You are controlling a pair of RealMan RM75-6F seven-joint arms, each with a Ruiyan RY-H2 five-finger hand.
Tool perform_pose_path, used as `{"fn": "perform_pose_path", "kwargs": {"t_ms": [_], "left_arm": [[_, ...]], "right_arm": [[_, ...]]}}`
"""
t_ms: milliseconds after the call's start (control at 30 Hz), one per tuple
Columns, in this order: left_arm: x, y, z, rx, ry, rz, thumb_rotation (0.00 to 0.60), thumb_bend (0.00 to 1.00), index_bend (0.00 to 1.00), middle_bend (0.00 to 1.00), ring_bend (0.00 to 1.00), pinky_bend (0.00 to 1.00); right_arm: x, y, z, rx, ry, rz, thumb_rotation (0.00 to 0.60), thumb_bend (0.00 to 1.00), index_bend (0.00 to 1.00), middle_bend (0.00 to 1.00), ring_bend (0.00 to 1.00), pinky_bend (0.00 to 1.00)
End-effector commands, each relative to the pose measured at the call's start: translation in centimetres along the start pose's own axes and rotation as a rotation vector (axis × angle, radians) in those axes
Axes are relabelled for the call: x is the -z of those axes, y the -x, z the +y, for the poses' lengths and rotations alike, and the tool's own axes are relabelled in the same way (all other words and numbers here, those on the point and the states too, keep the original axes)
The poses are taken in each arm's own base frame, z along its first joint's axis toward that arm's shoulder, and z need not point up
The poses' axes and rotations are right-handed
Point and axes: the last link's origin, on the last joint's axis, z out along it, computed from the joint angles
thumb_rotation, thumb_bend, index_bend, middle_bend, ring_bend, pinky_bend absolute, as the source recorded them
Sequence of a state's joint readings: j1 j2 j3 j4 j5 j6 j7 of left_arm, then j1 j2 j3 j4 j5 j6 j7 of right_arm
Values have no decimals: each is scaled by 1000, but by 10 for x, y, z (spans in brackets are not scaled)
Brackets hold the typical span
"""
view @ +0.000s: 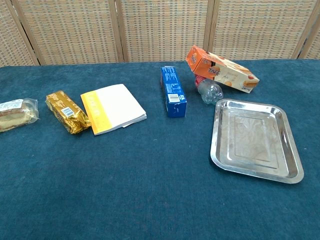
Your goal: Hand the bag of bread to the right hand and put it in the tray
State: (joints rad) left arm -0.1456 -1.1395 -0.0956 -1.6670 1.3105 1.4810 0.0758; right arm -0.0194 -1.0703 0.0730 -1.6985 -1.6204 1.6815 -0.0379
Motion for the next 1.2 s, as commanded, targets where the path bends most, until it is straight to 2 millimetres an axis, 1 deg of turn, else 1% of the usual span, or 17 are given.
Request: {"fn": "perform_pose_path", "kwargs": {"t_ms": [33,133,233,333,400,500,533,600,633,667,700,733,967,1067,1133,1200], "left_arm": [[2,-1,-1,3,3,8,600,0,0,0,0,0],[2,-1,-2,3,4,2,600,0,0,0,0,0],[-4,3,-4,1,-3,-33,600,0,0,0,0,0],[-18,9,0,-1,-24,-142,600,0,0,0,0,0],[-39,12,6,-17,-10,-173,600,0,0,0,0,0],[-74,26,13,-18,-7,-216,600,0,0,0,0,0],[-82,30,15,-10,-6,-225,600,0,0,0,0,0],[-107,44,17,-1,-7,-248,600,0,0,0,0,0],[-125,55,18,4,-19,-262,600,0,0,0,0,0],[-139,63,19,16,-31,-275,600,0,0,0,0,0],[-150,71,19,14,-38,-284,600,0,0,0,0,0],[-156,76,19,3,-39,-293,600,0,0,0,0,0],[-182,104,17,-53,-80,-393,600,0,0,0,0,0],[-193,116,21,-69,-97,-437,600,0,0,0,0,7],[-198,119,24,-62,-102,-444,600,0,0,4,0,61],[-201,120,26,-61,-100,-436,600,0,46,104,56,198]], "right_arm": [[0,0,0,2,-1,-6,600,0,0,0,0,0],[0,0,-1,-2,-4,-11,600,0,0,0,0,0],[1,0,-2,-3,-7,-16,600,0,0,0,0,0],[1,2,-2,-1,-10,-26,600,0,0,0,0,0],[0,4,-3,-1,-12,-35,600,0,0,0,0,0],[-2,6,-3,5,-10,-45,600,0,0,0,0,0],[-2,7,-3,5,-8,-46,600,0,0,0,0,0],[-4,9,-3,5,-2,-53,600,0,0,0,0,0],[-5,10,-1,7,8,-59,600,0,0,0,0,0],[-7,11,0,8,15,-63,600,0,0,0,0,0],[-9,12,1,11,22,-66,600,0,0,0,0,0],[-10,13,2,13,27,-69,600,0,0,0,0,0],[-14,17,5,19,50,-83,600,0,0,0,0,0],[-16,18,5,19,57,-85,600,0,0,0,0,0],[-17,18,5,16,58,-86,600,0,0,0,0,0],[-18,18,4,15,58,-86,600,0,0,0,0,0]]}}
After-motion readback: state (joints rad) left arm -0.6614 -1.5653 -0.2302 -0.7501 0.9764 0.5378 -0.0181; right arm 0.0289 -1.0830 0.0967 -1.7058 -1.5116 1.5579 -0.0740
